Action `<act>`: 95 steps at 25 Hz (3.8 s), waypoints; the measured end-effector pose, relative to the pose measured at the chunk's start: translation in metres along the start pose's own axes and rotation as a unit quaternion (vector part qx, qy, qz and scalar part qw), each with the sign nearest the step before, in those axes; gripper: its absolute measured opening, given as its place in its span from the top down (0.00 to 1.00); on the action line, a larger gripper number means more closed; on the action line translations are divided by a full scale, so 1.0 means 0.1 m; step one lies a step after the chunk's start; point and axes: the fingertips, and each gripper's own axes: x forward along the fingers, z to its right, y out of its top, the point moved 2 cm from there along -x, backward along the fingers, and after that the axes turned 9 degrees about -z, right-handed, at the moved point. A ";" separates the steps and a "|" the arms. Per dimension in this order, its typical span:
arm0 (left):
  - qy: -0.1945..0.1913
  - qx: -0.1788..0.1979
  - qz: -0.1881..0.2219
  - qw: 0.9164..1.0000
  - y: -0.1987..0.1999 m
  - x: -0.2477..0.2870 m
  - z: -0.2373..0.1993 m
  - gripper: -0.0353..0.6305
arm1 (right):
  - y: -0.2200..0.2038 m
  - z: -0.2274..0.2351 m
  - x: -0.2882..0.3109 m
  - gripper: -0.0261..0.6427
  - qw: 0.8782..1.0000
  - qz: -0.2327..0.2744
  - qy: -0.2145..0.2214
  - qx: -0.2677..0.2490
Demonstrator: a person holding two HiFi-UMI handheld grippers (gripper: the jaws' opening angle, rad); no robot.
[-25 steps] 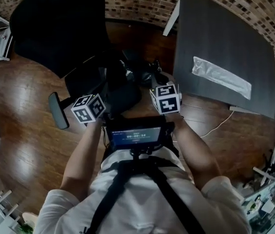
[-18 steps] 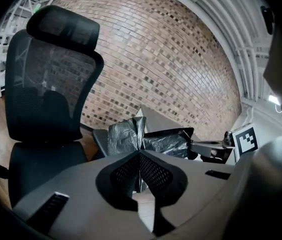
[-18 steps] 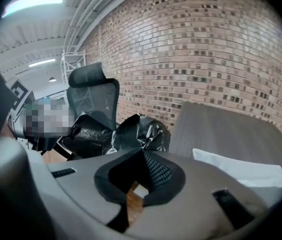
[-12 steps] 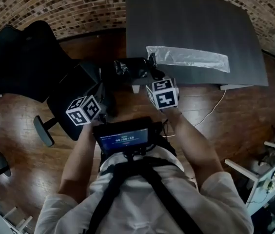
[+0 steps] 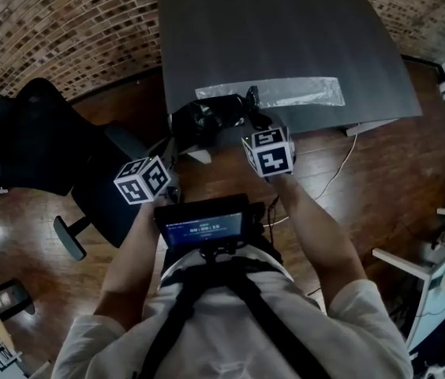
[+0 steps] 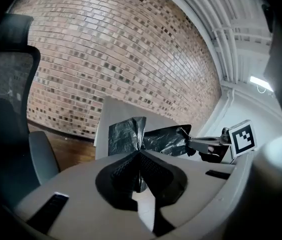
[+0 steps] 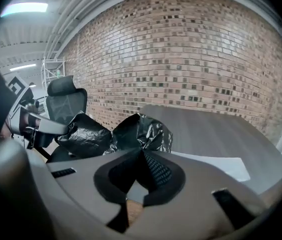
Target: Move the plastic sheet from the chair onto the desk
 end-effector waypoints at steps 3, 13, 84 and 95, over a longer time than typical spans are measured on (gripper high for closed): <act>-0.012 0.009 -0.004 1.000 0.06 0.16 0.16 0.94 | -0.01 0.21 -0.04 0.95 1.000 0.001 -0.012 0.010; -0.051 0.031 -0.031 0.998 0.36 0.83 0.38 0.94 | -0.06 0.86 0.05 0.95 0.996 -0.015 -0.056 0.064; 0.099 0.046 -0.158 0.981 0.48 3.28 0.34 0.78 | -0.49 3.83 1.58 0.65 0.970 -0.161 -0.069 0.167; 0.065 0.062 -0.113 0.989 0.66 3.19 0.68 0.85 | -0.13 4.03 1.44 0.60 0.982 -0.099 -0.097 0.130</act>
